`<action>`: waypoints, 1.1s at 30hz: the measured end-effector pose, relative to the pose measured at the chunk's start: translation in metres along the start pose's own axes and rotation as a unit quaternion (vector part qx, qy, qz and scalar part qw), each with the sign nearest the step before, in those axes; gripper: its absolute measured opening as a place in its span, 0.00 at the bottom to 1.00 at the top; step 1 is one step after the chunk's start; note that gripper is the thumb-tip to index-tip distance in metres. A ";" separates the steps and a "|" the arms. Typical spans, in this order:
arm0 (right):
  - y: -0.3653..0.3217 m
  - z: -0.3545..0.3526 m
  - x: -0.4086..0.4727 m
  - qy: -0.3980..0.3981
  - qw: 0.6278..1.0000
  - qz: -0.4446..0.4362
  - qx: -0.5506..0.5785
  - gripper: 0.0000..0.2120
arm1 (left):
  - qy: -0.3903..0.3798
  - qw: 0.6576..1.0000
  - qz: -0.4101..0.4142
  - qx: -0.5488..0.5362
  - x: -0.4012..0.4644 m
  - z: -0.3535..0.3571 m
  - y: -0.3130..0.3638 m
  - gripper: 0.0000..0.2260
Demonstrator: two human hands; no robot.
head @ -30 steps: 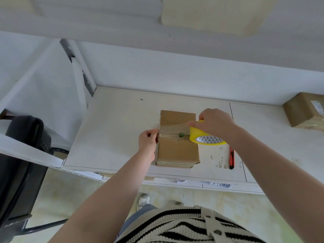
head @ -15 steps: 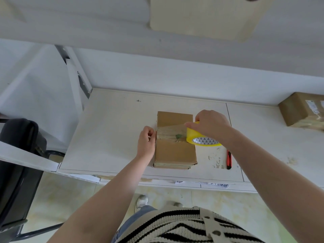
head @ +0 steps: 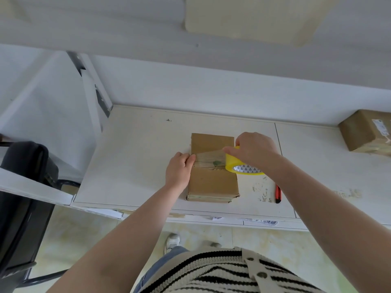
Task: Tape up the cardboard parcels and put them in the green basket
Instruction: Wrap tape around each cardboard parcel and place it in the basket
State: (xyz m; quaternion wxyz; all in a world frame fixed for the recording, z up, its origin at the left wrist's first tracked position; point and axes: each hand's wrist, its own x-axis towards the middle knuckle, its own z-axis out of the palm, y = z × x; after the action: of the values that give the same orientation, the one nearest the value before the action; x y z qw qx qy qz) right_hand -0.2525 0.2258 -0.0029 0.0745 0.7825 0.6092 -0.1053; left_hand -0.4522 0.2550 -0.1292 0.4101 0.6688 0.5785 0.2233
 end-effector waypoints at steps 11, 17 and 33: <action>0.025 -0.013 0.001 -0.028 0.994 -0.048 0.091 0.31 | -0.035 0.999 -0.014 -0.021 0.001 -0.005 -0.003 0.19; 0.058 0.005 -0.002 -0.023 0.998 -0.029 0.058 0.30 | -0.026 0.999 0.014 0.024 -0.002 -0.001 0.001 0.20; 0.067 0.061 0.012 -0.096 0.988 0.039 0.111 0.31 | -0.048 0.986 0.024 0.156 -0.001 -0.009 0.003 0.18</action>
State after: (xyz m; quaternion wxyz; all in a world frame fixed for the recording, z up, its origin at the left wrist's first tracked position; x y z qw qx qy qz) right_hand -0.1891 0.2051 -0.0661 0.0493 0.7953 0.5525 -0.2444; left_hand -0.4571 0.2571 -0.1215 0.3227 0.7479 0.5700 0.1081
